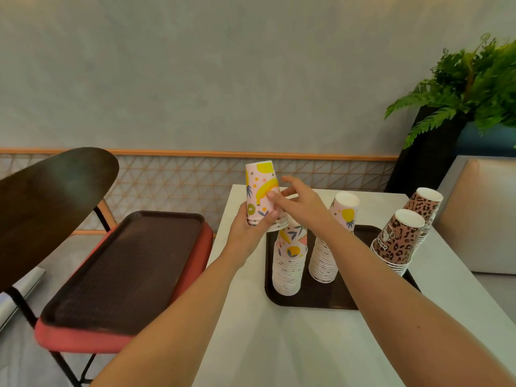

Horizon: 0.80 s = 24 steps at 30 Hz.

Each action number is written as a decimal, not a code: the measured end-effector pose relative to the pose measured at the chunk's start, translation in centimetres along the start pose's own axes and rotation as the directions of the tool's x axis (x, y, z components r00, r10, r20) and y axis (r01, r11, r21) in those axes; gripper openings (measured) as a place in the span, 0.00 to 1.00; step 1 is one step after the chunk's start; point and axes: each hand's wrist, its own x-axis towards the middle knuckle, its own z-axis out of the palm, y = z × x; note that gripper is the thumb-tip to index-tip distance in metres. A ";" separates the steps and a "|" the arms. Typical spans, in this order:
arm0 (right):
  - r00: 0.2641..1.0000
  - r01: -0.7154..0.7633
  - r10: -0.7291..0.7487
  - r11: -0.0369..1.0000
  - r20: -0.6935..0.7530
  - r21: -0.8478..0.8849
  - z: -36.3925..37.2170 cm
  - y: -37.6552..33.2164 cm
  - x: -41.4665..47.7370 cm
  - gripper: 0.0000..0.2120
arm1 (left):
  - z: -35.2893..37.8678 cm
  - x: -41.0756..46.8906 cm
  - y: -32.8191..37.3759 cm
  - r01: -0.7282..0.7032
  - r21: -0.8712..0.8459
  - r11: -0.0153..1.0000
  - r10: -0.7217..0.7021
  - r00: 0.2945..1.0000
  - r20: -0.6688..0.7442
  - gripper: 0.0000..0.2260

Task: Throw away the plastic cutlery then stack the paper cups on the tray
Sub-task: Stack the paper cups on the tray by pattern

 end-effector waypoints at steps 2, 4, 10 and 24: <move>0.999 -0.008 0.007 1.000 0.035 0.014 -0.6 -0.2 -0.1 0.24 | 0.8 0.6 0.9 -0.012 -0.005 1.000 0.012 0.999 0.031 0.23; 0.998 -0.042 0.039 0.998 0.049 0.056 -1.5 -0.3 -0.1 0.24 | 1.6 1.1 1.5 -0.001 -0.019 1.000 0.002 0.997 0.077 0.23; 0.993 -0.100 0.091 0.988 0.080 0.121 -3.8 1.0 0.1 0.28 | 3.0 2.4 1.8 0.027 0.005 1.000 -0.027 0.964 0.263 0.26; 0.986 -0.161 0.147 0.958 0.078 0.238 -3.3 4.8 -0.9 0.28 | 4.0 3.0 -0.6 0.039 0.201 0.979 -0.102 0.943 0.315 0.35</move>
